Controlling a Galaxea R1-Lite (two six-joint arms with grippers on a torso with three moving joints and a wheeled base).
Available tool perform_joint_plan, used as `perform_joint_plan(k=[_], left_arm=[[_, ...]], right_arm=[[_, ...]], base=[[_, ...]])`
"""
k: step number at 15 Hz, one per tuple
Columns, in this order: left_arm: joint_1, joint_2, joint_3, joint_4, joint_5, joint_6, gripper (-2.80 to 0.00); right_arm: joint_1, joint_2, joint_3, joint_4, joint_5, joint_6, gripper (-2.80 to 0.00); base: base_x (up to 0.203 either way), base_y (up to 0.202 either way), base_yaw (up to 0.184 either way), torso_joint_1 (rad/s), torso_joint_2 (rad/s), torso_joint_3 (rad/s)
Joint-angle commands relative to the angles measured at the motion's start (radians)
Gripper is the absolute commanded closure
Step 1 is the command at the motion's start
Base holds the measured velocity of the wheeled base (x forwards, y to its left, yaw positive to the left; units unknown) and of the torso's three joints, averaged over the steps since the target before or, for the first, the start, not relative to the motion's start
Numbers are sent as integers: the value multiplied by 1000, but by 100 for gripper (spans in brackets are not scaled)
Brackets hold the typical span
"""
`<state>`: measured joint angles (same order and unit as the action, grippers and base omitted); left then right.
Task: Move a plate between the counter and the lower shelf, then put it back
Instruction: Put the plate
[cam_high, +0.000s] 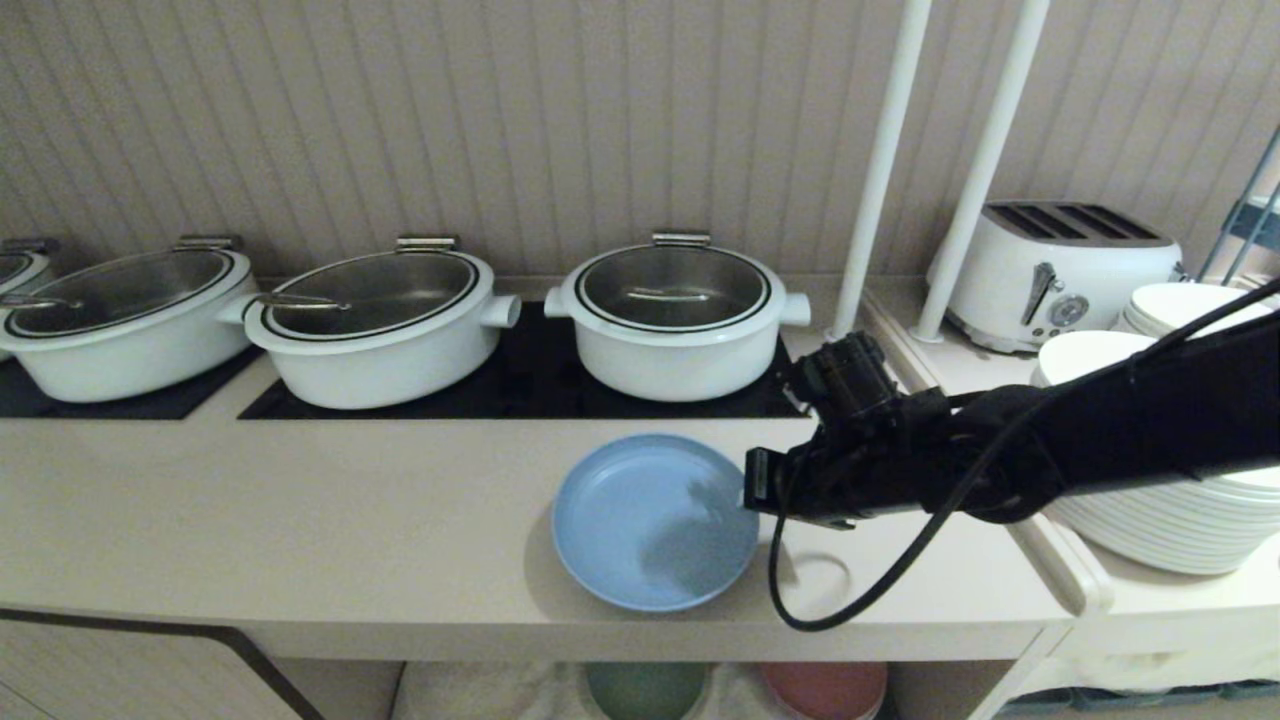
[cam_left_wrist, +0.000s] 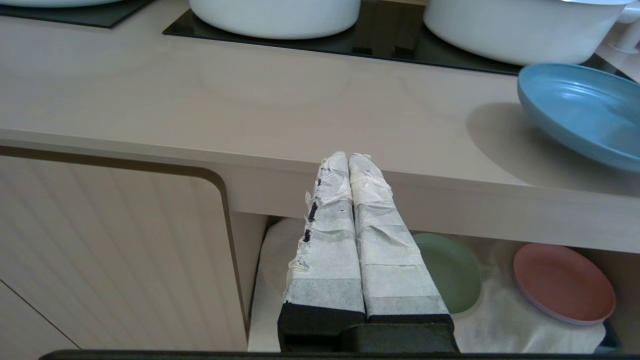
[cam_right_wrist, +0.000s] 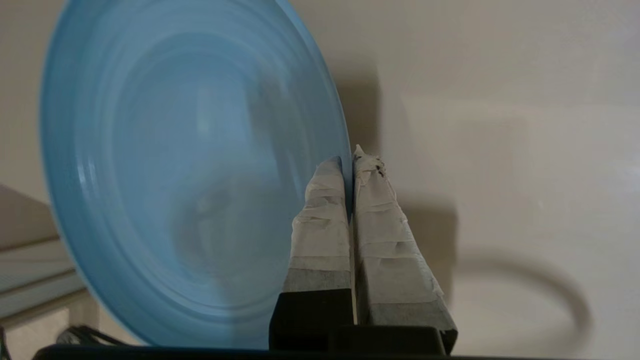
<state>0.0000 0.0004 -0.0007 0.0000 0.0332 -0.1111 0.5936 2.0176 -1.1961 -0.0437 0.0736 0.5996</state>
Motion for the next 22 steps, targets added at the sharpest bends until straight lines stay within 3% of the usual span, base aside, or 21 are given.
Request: perform_joint_plan(k=[1, 11, 21, 22], left_arm=[[0, 0, 0, 0, 1, -1, 0], [0, 0, 1, 0, 1, -1, 0], [0, 0, 0, 0, 1, -1, 0], [0, 0, -1, 0, 1, -1, 0]], right_arm=[[-4, 29, -8, -7, 0, 8, 0], [-102, 66, -8, -11, -35, 11, 0], [-109, 81, -10, -13, -35, 7, 0], [-110, 81, -10, -13, -35, 6, -280]], base=[[0, 0, 0, 0, 0, 0], [0, 0, 0, 0, 0, 0], [0, 0, 0, 0, 0, 0], [0, 0, 0, 0, 0, 0]])
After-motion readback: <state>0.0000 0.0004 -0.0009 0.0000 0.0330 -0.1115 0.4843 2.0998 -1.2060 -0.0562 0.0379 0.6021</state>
